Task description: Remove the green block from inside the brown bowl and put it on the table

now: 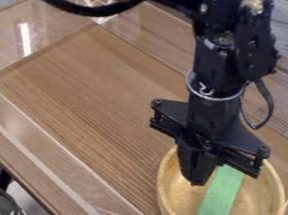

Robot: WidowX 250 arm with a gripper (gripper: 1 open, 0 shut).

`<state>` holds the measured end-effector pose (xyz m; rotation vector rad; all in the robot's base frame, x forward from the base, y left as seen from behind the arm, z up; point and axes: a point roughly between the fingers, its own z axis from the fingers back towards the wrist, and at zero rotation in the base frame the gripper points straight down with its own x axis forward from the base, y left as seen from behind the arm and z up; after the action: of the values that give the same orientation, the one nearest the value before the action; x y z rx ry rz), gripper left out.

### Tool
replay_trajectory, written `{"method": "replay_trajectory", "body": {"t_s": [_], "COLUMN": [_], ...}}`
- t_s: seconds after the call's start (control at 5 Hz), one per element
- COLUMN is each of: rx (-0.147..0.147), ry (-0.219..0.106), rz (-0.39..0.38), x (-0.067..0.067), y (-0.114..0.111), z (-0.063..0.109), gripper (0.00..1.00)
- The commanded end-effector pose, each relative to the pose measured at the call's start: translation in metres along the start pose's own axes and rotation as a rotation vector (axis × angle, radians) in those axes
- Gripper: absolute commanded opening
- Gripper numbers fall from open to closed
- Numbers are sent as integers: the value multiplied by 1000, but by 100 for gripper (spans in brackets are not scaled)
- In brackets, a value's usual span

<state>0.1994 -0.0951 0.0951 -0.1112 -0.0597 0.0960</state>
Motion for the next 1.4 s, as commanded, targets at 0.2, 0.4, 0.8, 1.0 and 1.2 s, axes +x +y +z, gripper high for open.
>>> {"method": "replay_trajectory", "body": {"t_s": [0.2, 0.4, 0.8, 1.0, 1.2], "rx": [-12, -23, -38, -46, -49], "ry": [-36, -31, -30, -32, -34], "rz": [54, 47, 57, 71, 74], "x": [12, 16, 27, 35, 30], "y": [-15, -10, -11, -18, -19], "z": [-12, -16, -17, -21, -27], "gripper": [0, 100, 100, 100, 100]}}
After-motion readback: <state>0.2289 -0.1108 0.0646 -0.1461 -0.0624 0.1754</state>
